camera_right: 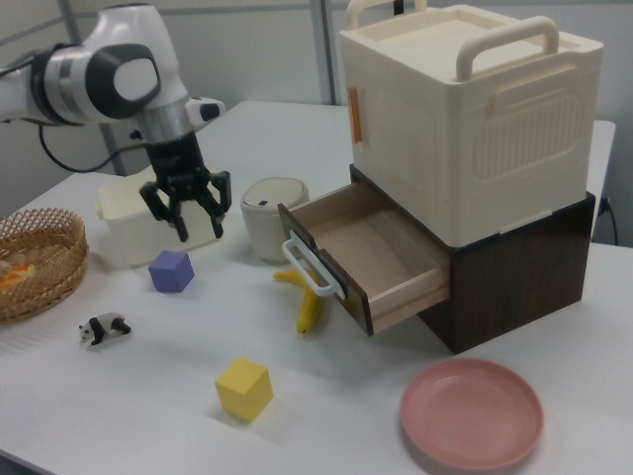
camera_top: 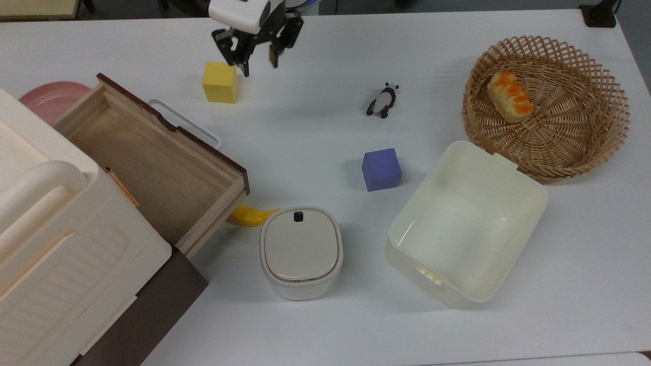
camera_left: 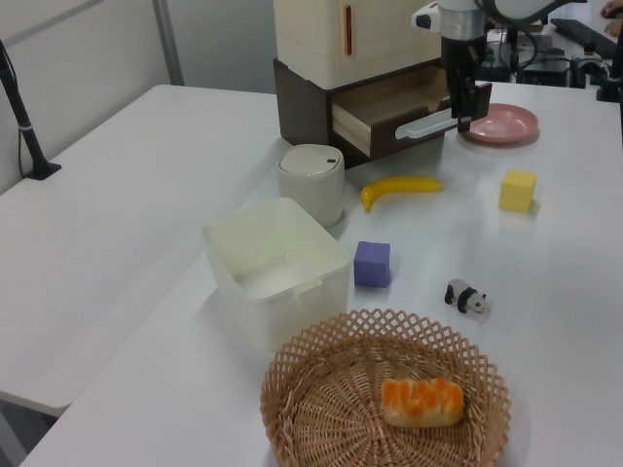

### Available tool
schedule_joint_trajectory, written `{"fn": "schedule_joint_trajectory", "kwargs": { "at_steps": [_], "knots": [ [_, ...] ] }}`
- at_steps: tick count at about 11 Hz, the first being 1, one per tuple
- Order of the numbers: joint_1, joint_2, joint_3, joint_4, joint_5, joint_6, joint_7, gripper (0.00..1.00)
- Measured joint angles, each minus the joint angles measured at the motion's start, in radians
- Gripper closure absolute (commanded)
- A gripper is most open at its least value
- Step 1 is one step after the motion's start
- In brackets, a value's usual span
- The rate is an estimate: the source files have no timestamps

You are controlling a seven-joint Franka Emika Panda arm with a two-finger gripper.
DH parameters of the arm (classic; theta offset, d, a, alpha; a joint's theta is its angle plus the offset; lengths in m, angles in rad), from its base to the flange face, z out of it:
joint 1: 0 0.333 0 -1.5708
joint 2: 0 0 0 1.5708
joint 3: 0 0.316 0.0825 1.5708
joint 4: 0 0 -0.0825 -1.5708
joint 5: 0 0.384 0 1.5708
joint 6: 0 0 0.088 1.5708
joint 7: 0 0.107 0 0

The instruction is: Open the drawer

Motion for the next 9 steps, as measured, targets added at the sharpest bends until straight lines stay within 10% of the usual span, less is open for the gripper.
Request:
{"fn": "schedule_joint_trajectory", "kwargs": {
  "at_steps": [3, 9],
  "knots": [
    [-0.071, -0.002, 0.102, 0.059, 0.000, -0.123, 0.282, 0.00],
    [-0.209, -0.003, 0.135, 0.105, 0.000, -0.128, 0.325, 0.00]
  ]
}}
